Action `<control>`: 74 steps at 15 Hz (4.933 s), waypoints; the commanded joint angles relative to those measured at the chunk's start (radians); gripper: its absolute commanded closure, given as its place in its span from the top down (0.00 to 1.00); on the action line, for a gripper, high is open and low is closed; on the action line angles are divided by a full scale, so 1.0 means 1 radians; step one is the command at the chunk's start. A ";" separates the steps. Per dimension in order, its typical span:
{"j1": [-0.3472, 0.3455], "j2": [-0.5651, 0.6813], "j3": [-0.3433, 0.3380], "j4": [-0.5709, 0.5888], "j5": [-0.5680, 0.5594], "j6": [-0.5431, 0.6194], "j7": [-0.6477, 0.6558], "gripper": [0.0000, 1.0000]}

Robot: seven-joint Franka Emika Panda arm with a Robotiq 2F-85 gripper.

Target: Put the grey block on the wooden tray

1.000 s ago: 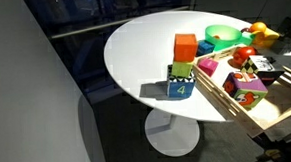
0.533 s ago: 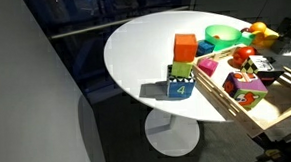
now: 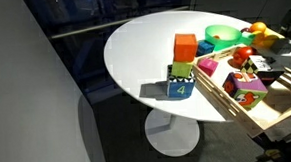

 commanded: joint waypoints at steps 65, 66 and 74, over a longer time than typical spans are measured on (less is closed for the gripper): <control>0.179 -0.559 0.386 -0.365 -0.218 -0.114 0.249 0.31; 0.182 -0.565 0.405 -0.373 -0.222 -0.114 0.268 0.31; 0.172 -0.578 0.532 -0.392 -0.298 -0.125 0.468 1.00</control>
